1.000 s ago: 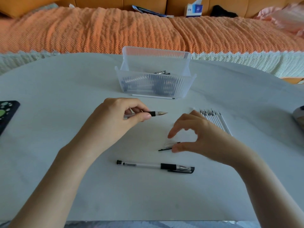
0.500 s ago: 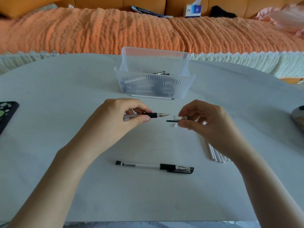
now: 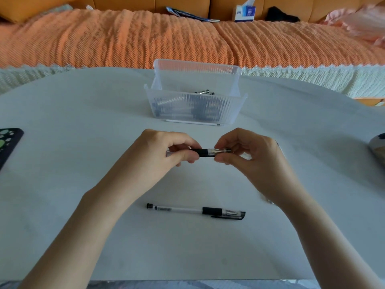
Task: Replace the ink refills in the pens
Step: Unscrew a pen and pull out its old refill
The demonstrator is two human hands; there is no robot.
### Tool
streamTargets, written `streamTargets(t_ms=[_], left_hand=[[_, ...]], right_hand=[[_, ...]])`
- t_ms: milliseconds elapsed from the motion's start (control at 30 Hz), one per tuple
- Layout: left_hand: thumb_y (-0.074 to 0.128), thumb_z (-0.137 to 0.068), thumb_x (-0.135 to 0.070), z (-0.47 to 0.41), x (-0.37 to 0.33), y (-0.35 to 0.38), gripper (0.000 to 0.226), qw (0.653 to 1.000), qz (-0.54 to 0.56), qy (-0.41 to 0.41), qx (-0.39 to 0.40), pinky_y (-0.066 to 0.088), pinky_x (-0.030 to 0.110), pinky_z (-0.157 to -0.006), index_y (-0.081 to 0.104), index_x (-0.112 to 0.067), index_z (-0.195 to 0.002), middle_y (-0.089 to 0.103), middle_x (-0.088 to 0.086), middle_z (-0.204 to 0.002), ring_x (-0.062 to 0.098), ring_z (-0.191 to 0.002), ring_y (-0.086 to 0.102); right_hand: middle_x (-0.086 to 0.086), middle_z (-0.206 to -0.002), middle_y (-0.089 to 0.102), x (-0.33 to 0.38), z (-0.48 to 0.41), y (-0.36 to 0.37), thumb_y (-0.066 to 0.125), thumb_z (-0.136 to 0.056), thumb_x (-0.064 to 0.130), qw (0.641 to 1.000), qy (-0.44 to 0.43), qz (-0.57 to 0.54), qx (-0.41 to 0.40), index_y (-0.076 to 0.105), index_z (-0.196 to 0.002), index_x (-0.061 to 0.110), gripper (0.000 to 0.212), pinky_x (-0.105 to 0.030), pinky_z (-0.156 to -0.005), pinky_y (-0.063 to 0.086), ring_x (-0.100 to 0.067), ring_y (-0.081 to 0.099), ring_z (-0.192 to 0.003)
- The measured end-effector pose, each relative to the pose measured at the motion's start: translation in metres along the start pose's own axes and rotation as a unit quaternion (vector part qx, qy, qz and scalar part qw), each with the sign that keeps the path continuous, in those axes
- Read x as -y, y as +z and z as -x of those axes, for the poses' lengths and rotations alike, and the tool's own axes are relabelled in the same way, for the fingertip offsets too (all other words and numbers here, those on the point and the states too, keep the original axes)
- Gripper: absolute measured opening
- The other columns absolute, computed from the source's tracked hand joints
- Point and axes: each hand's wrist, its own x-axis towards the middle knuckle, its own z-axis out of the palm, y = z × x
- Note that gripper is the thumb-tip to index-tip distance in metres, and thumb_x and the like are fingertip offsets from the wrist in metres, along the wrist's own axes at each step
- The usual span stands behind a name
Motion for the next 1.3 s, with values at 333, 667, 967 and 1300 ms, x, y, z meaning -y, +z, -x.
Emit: streamTargets(t_ms=[333, 667, 967, 1300], left_hand=[[0.069, -0.079, -0.01, 0.002, 0.0, 0.003, 0.015, 1.0, -0.005, 0.01, -0.013, 0.034, 0.008, -0.053, 0.074, -0.025, -0.076, 0.061, -0.02, -0.059, 0.004, -0.054, 0.048], [0.07, -0.08, -0.018, 0.0, 0.005, 0.001, 0.016, 1.0, -0.026, 0.005, -0.008, 0.044, 0.018, -0.065, 0.069, -0.034, -0.076, 0.066, -0.018, -0.07, 0.006, -0.063, 0.058], [0.069, -0.082, -0.022, -0.012, 0.008, -0.007, 0.013, 0.994, -0.067, 0.017, -0.083, 0.043, 0.007, -0.077, 0.07, -0.032, -0.091, 0.068, -0.022, -0.085, -0.008, -0.087, 0.06], [0.066, -0.083, -0.013, -0.095, -0.003, -0.027, 0.018, 0.99, -0.082, 0.049, -0.1, 0.04, 0.007, -0.076, 0.07, -0.023, -0.096, 0.068, -0.008, -0.088, -0.007, -0.08, 0.058]], right_hand=[[0.006, -0.066, 0.066, -0.002, 0.003, 0.005, 0.075, -0.073, 0.005, 0.999, 0.006, -0.036, -0.014, 0.066, -0.076, 0.019, 0.016, -0.016, -0.063, 0.047, -0.007, 0.059, -0.059], [0.009, -0.072, 0.066, -0.001, 0.003, 0.011, 0.074, -0.076, 0.011, 1.0, 0.011, -0.003, -0.022, 0.063, -0.078, 0.023, 0.017, -0.025, -0.068, 0.049, -0.01, 0.059, -0.067], [0.013, -0.091, 0.066, -0.006, -0.002, 0.006, 0.071, -0.079, 0.024, 0.997, 0.01, 0.035, -0.067, 0.061, -0.104, 0.027, 0.027, -0.013, -0.062, 0.044, -0.005, 0.059, -0.073], [0.021, -0.07, 0.06, -0.005, 0.002, 0.01, 0.062, -0.087, 0.024, 0.997, -0.006, 0.08, 0.008, 0.069, -0.087, 0.025, 0.007, -0.01, -0.061, 0.039, 0.002, 0.055, -0.069]])
